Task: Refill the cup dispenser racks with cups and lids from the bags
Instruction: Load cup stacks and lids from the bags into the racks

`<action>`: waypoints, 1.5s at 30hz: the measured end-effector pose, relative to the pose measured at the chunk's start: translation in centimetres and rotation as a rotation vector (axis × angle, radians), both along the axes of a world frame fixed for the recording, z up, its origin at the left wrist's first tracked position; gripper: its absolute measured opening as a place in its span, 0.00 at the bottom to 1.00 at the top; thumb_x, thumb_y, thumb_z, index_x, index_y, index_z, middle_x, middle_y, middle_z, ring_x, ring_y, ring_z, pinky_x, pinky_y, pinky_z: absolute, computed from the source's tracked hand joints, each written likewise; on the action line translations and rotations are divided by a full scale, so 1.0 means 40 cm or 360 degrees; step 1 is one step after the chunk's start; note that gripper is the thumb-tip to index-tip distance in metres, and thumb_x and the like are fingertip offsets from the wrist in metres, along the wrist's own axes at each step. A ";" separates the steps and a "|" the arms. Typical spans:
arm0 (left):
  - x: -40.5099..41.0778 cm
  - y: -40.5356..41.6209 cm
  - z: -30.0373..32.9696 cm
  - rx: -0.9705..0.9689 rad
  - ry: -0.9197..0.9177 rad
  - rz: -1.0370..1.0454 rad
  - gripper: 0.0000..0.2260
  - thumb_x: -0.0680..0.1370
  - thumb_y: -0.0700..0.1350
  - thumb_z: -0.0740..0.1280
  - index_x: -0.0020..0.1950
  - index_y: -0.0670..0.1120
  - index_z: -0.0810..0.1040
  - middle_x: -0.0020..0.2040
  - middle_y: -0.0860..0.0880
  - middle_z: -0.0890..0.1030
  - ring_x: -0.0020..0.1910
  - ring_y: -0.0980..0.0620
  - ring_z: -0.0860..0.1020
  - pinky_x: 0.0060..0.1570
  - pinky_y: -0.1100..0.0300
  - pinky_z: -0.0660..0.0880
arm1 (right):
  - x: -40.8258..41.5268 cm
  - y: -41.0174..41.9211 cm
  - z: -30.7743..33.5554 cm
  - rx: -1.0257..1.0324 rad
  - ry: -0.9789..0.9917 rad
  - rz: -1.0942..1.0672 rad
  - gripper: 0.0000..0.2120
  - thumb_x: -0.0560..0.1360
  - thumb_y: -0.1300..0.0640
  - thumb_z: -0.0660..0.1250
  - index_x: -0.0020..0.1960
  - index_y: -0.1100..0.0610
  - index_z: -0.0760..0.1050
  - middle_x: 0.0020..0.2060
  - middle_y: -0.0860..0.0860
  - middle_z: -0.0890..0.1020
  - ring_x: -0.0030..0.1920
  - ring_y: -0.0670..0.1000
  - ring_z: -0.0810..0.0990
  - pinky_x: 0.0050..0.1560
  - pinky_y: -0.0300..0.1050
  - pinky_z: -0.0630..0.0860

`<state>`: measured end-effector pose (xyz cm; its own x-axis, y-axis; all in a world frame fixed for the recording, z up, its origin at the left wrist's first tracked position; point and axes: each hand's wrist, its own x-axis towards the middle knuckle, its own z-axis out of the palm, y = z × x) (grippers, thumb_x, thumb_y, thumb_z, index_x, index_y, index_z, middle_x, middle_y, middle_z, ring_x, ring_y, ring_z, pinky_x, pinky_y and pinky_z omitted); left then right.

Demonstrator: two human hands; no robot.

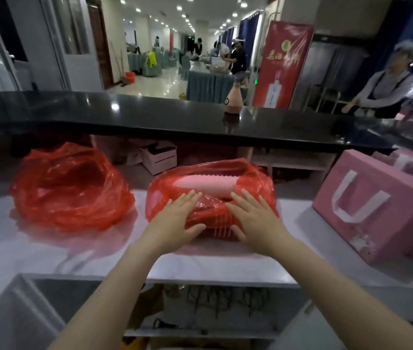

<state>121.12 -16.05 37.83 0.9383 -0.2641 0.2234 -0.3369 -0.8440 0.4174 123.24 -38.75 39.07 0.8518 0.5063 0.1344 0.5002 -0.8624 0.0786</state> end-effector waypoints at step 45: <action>0.678 0.136 -0.039 0.0959 0.0642 0.0386 0.57 0.63 0.59 0.77 0.77 0.56 0.39 0.79 0.49 0.45 0.77 0.41 0.42 0.66 0.29 0.36 | 0.694 0.130 -0.164 0.0026 0.0529 0.0441 0.50 0.69 0.56 0.70 0.76 0.39 0.38 0.76 0.57 0.56 0.64 0.60 0.74 0.56 0.48 0.73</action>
